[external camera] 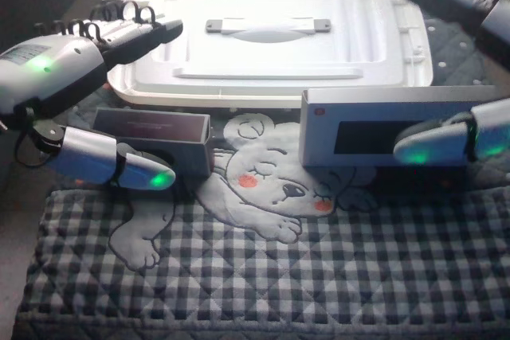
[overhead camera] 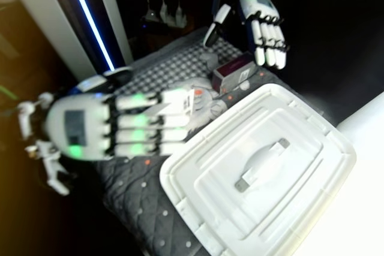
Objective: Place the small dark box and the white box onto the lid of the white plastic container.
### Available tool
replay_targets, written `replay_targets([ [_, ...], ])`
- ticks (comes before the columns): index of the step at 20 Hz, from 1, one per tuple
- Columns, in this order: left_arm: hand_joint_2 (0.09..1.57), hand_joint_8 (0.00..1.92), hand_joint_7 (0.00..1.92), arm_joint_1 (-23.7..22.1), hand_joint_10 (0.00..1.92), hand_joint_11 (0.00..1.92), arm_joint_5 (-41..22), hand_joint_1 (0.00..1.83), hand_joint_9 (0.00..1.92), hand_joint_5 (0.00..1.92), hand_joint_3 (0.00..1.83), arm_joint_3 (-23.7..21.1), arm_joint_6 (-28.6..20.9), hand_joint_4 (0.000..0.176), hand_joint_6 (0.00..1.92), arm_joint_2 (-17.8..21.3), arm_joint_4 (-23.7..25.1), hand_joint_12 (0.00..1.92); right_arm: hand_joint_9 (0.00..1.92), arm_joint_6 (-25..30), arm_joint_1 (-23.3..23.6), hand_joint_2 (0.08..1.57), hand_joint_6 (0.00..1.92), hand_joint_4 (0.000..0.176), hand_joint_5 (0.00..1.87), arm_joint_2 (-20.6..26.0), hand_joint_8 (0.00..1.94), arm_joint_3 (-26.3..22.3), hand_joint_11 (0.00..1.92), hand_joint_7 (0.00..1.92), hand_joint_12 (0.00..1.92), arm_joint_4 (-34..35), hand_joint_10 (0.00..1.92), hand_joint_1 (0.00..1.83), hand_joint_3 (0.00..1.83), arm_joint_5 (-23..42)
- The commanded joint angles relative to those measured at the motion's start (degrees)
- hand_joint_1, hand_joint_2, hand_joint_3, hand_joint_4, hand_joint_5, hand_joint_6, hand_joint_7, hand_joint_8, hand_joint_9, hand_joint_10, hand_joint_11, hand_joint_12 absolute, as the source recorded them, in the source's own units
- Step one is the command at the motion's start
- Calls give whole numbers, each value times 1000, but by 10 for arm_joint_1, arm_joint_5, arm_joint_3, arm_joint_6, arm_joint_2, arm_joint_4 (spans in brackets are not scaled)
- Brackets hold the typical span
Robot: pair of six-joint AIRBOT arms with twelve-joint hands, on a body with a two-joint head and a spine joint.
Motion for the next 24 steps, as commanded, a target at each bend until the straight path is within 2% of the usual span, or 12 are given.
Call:
replay_targets([
  [1,722,16,124,-10,16,0,-51,711,100,102,0,3,-3,0,8,-2,-1,471,36,2,6,624,7,76,85,5,6,5,38,92,34,20,12,799,21,53],
  [4,712,2,74,-21,4,0,-6,715,37,93,0,13,-3,0,0,-11,13,303,3,2,10,581,3,86,91,-2,2,10,0,95,4,19,0,738,0,37],
  [8,693,2,65,-22,1,0,23,699,33,82,0,34,-3,51,1,-34,13,252,0,2,17,579,3,114,91,-11,0,20,0,53,0,13,0,757,0,12],
  [10,712,2,71,-22,2,0,36,666,43,66,3,44,-3,53,0,-45,13,302,0,2,20,590,7,125,104,-14,5,22,0,62,0,9,0,767,4,6],
  [11,721,1,71,-22,5,0,41,659,59,63,4,47,-3,64,0,-49,13,335,0,2,20,594,9,137,111,-15,3,22,0,60,0,8,0,789,6,6],
  [12,736,7,89,-22,10,0,45,700,74,65,8,50,-3,104,1,-53,13,340,4,2,21,609,21,135,147,-16,10,22,0,80,0,7,2,803,11,5],
  [13,745,4,91,-22,7,0,49,718,78,65,6,52,-3,126,1,-55,13,318,19,2,21,615,11,118,183,-16,6,22,0,103,0,6,4,803,7,5],
  [15,754,1,113,-22,3,0,58,715,100,71,1,58,-3,112,0,-61,13,363,152,2,22,647,11,70,350,-17,1,22,9,244,312,4,11,842,0,5],
  [17,713,0,117,-22,0,0,69,643,117,89,0,64,-3,20,0,-67,10,472,297,2,22,696,7,14,484,-17,0,21,5,337,916,4,10,999,0,5],
  [18,717,0,110,-22,0,0,73,627,112,79,1,68,-3,15,0,-71,9,481,353,3,22,710,17,0,525,-17,9,21,53,369,995,4,26,1041,4,5],
  [21,729,6,152,-22,4,0,80,670,141,135,4,73,-3,19,7,-76,8,527,626,3,22,767,15,0,658,-17,6,20,341,560,970,3,36,1118,2,5],
  [24,825,31,841,-19,61,430,89,1199,815,709,2,83,-3,0,32,-87,7,813,1044,6,22,854,11,0,747,-17,25,19,793,883,990,1,98,1324,0,6],
])
